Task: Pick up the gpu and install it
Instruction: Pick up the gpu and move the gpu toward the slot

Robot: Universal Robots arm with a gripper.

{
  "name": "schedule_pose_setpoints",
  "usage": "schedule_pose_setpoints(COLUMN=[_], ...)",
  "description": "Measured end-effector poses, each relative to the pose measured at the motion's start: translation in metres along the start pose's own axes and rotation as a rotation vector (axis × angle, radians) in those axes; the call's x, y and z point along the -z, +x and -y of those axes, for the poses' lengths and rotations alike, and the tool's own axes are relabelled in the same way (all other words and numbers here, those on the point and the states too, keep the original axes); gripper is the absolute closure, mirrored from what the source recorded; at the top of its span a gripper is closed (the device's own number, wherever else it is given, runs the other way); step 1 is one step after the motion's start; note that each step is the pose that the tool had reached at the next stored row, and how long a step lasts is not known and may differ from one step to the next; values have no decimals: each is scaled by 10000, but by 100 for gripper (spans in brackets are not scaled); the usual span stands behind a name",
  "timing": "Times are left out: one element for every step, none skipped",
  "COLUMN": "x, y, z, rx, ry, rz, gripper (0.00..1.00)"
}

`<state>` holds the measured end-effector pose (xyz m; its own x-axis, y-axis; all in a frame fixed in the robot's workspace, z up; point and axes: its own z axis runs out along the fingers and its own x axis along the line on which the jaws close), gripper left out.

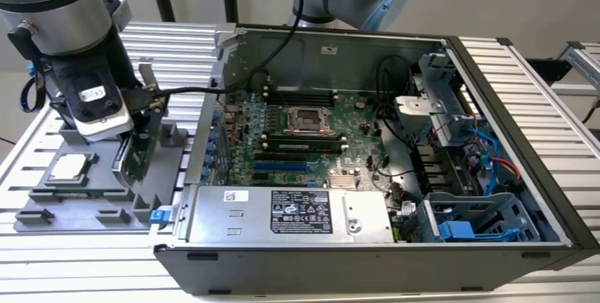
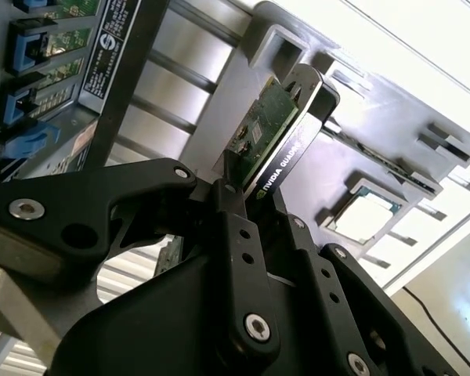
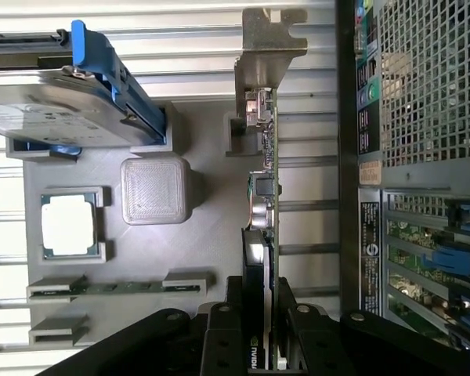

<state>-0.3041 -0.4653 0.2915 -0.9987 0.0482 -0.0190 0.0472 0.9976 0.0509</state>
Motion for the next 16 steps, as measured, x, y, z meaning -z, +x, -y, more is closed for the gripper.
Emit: schedule_pose_setpoints(x=[12,23,39,56,71,86,101,117,133,147,163,180,198,216,230,246], y=[0,-1,-1,-1,-1,-1,-1,-1,-2,-2,-3,-4,-4,-4,-5,-5], z=[-1,-1,-2,-3,-4,-5,-6,-7,-7,-8,-9,-9,-10,-11,-12,-12], rx=[0,0,0,-1,-2,-2,-2,-2,-2,-2,-1,1,0,1,3,5], ry=[1,0,-1,0,-1,0,0,0,0,-1,0,-1,-1,0,0,0], rz=[0,0,1,1,1,1,1,0,0,1,1,2,1,1,0,0], gripper=[100,100,100,100,100,100,100,100,100,100,100,100,100,100,100,100])
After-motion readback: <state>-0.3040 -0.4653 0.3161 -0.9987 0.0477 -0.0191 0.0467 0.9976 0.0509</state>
